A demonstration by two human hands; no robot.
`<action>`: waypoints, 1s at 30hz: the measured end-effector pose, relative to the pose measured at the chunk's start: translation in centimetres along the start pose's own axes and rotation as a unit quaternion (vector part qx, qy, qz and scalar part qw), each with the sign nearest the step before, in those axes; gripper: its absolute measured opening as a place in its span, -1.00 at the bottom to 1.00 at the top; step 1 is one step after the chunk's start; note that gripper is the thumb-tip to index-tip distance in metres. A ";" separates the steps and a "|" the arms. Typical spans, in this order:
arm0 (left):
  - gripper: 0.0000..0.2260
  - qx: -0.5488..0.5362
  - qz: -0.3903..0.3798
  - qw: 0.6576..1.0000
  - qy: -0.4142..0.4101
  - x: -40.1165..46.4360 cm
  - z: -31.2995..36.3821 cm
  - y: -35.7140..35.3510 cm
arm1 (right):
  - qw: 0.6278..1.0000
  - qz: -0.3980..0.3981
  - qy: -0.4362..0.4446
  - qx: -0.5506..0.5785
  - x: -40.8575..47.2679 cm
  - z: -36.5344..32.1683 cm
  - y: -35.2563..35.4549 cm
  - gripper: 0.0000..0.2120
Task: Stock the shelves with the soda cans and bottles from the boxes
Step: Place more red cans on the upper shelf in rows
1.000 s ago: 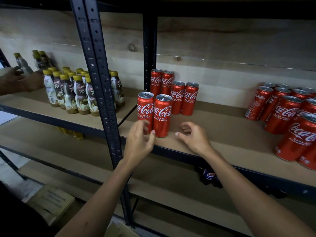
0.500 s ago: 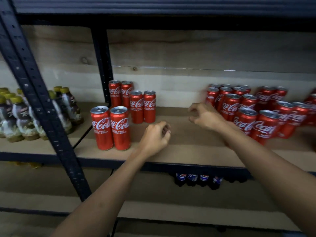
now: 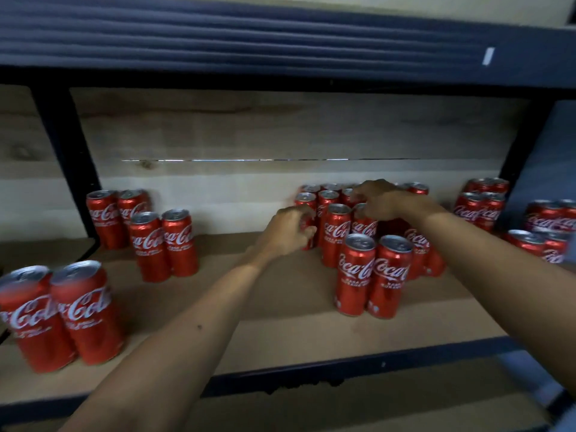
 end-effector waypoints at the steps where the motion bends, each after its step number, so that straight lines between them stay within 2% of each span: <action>1: -0.74 0.001 -0.012 1.000 -0.003 1.1 0.4 -0.4 | 1.000 -0.012 -0.001 -0.006 0.5 0.8 -0.3 -0.58; 4: -0.65 -0.017 -0.058 0.998 -0.014 3.8 1.0 -2.0 | 0.999 -0.048 0.009 -0.003 1.6 1.8 -1.2 -0.48; 7: -0.66 -0.038 -0.093 0.995 -0.003 5.5 1.2 -3.0 | 0.998 -0.055 0.037 0.007 2.7 2.0 -1.6 -0.48; 11: -0.74 -0.075 -0.068 0.995 0.003 6.3 1.4 -3.1 | 0.997 -0.031 0.073 0.024 3.1 1.9 -1.1 -0.51; 17: -0.66 -0.140 -0.034 0.989 0.035 5.7 0.2 -2.3 | 0.994 -0.017 0.104 0.042 2.8 0.8 -0.8 -0.54; 23: -0.44 -0.162 -0.050 0.985 0.032 1.4 -1.9 1.1 | 0.986 -0.048 0.154 0.037 2.1 -4.7 -0.7 -0.57; 30: -0.57 -0.092 -0.051 0.992 0.074 -5.7 -5.9 5.7 | 0.975 -0.082 0.208 -0.001 1.5 -14.4 -1.4 -0.58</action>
Point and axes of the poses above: each hand's wrist, its own x-axis towards the middle knuckle, its own y-axis out of the back of the hand, z = x × y, the point moved 8 cm from there along x, towards the middle knuckle, and after that the axes turned 14 degrees about -z, right-handed, at the moved point
